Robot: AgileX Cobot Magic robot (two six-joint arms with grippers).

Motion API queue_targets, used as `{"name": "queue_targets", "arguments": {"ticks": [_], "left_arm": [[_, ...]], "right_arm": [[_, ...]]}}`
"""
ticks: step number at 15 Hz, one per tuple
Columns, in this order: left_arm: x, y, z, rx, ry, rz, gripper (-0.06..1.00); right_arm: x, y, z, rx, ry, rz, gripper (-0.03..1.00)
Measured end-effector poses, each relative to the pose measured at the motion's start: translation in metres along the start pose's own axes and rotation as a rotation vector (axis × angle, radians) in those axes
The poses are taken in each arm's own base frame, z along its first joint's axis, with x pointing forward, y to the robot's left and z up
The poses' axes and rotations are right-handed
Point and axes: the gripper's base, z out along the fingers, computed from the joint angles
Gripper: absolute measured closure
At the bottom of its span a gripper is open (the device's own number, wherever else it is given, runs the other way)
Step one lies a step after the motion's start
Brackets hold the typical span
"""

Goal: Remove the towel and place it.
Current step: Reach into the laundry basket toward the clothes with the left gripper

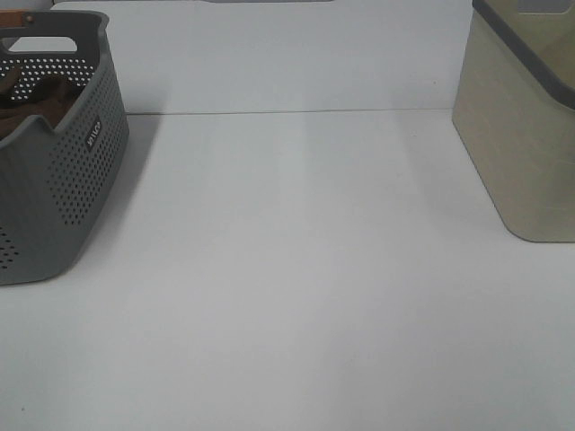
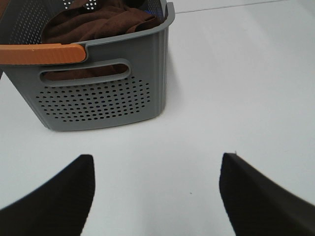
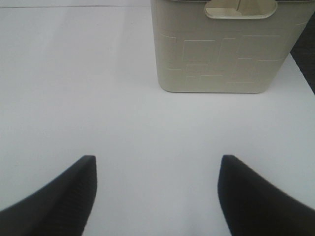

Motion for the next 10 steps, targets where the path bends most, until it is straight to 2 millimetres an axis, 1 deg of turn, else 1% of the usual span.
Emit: {"name": "queue_targets", "arguments": {"ticks": [10], "left_arm": [[0.0000, 0.0000, 0.0000, 0.000, 0.000, 0.000, 0.26]], "right_arm": [[0.0000, 0.0000, 0.0000, 0.000, 0.000, 0.000, 0.30]]}}
